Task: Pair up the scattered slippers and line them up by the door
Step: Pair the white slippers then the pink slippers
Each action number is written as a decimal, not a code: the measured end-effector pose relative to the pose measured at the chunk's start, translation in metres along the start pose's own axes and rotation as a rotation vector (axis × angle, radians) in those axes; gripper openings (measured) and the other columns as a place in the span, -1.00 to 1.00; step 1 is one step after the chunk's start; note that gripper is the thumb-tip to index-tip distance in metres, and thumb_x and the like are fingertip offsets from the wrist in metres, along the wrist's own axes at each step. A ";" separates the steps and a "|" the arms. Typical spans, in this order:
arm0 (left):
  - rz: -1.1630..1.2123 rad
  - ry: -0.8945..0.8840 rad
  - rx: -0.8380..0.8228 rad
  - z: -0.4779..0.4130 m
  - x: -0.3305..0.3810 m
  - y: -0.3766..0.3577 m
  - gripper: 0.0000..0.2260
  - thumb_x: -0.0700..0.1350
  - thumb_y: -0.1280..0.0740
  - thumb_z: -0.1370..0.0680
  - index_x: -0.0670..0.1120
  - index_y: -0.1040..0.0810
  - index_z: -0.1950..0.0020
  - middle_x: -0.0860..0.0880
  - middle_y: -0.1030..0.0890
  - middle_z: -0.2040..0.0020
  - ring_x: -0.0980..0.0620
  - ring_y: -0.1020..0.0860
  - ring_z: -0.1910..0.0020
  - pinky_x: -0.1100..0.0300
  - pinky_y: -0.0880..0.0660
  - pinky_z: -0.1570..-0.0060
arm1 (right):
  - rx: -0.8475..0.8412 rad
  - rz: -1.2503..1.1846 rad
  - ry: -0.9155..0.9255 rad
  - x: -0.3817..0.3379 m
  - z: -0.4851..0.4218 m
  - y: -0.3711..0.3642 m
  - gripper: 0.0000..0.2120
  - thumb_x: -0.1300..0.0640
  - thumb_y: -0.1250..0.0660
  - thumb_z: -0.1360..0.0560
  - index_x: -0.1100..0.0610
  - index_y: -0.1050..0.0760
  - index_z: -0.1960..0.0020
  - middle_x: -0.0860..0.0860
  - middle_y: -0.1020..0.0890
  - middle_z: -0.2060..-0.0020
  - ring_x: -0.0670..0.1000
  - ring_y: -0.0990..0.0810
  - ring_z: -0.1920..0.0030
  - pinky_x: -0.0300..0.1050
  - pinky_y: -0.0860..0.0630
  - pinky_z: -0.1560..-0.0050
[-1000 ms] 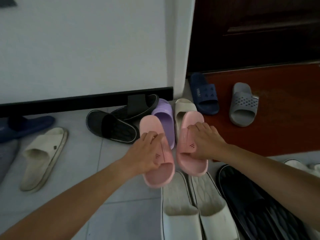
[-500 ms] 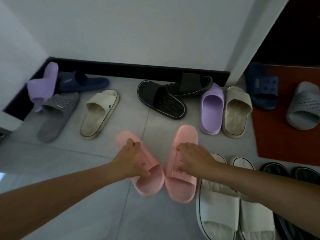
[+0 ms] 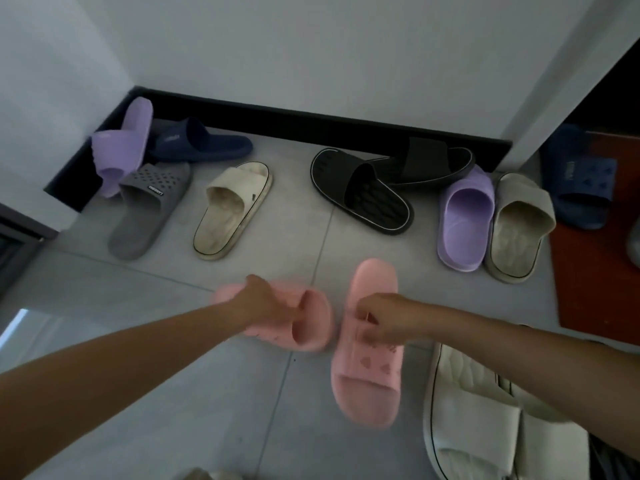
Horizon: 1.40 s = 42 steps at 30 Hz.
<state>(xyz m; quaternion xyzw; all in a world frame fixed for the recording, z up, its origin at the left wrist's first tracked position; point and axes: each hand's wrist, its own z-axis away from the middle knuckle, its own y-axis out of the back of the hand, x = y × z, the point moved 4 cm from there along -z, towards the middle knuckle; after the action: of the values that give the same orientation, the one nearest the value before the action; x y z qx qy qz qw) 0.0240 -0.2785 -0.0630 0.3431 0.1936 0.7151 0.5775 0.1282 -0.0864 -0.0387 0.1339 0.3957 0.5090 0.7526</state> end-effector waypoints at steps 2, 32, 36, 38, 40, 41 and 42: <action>-0.446 -0.323 -0.009 0.013 0.010 -0.018 -0.14 0.15 -0.52 -0.19 -0.28 -0.27 -0.30 -0.13 -0.49 -0.12 -0.07 -0.54 -0.06 0.18 -0.52 0.09 | -0.098 0.097 0.044 -0.006 0.008 -0.015 -0.77 0.17 -0.22 -0.48 0.21 -0.48 -0.10 0.17 -0.59 -0.06 0.15 -0.56 -0.03 -0.11 -0.46 0.07; 0.943 0.353 -0.251 0.053 0.026 -0.094 -0.84 -0.43 -0.17 -0.41 -0.29 -0.51 0.12 -0.19 -0.51 0.35 -0.09 -0.49 0.39 0.15 -0.49 0.41 | -0.106 -0.124 -0.093 -0.002 0.007 -0.062 -0.82 0.06 -0.21 -0.53 0.10 -0.40 0.22 0.12 -0.55 0.13 0.11 -0.57 0.09 -0.07 -0.48 0.14; 0.972 0.352 -0.310 0.058 0.023 -0.105 -0.86 -0.42 -0.12 -0.51 -0.28 -0.45 0.14 -0.18 -0.52 0.23 -0.09 -0.53 0.31 0.07 -0.59 0.36 | -0.140 -0.064 -0.072 0.003 0.005 -0.068 -0.72 0.16 -0.17 -0.53 0.01 -0.19 0.32 -0.02 -0.42 0.27 0.05 -0.45 0.12 -0.09 -0.41 0.19; 0.981 0.318 -0.310 0.064 0.024 -0.118 -0.86 -0.39 -0.10 -0.55 -0.28 -0.43 -0.02 -0.19 -0.52 0.13 -0.09 -0.57 0.24 0.05 -0.62 0.22 | -0.189 0.004 -0.026 0.008 0.007 -0.069 -0.75 0.19 -0.16 -0.52 0.04 -0.23 0.31 0.01 -0.42 0.28 0.04 -0.42 0.13 -0.11 -0.34 0.21; 0.981 0.397 -0.275 0.080 0.023 -0.136 -0.85 -0.37 -0.09 -0.53 -0.26 -0.42 0.01 -0.18 -0.50 0.27 -0.04 -0.51 0.46 0.11 -0.54 0.47 | -0.244 0.077 -0.012 0.018 0.008 -0.066 -0.88 0.20 -0.17 -0.50 0.18 -0.39 0.21 0.17 -0.53 0.17 0.11 -0.48 0.14 0.00 -0.41 0.14; 0.902 0.395 -0.272 0.089 0.021 -0.148 -0.86 -0.34 -0.10 -0.50 -0.22 -0.41 0.02 -0.21 -0.50 0.28 -0.04 -0.47 0.48 0.13 -0.49 0.52 | -0.261 0.098 -0.010 0.023 0.008 -0.065 -0.88 0.19 -0.19 -0.50 0.23 -0.42 0.16 0.21 -0.55 0.13 0.15 -0.51 0.14 0.02 -0.45 0.12; 0.755 0.348 -0.298 0.097 0.023 -0.160 -0.82 -0.30 -0.14 -0.49 -0.24 -0.42 -0.06 -0.25 -0.54 0.17 -0.07 -0.49 0.38 0.03 -0.54 0.43 | -0.274 0.120 -0.005 0.027 0.007 -0.064 -0.88 0.18 -0.20 -0.49 0.23 -0.42 0.14 0.22 -0.56 0.12 0.16 -0.53 0.14 0.03 -0.47 0.13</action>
<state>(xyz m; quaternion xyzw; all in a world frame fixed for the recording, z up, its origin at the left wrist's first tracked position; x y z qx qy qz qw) 0.2024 -0.2268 -0.0979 0.1773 0.0438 0.9432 0.2776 0.1799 -0.0901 -0.0852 0.0545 0.3118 0.6020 0.7330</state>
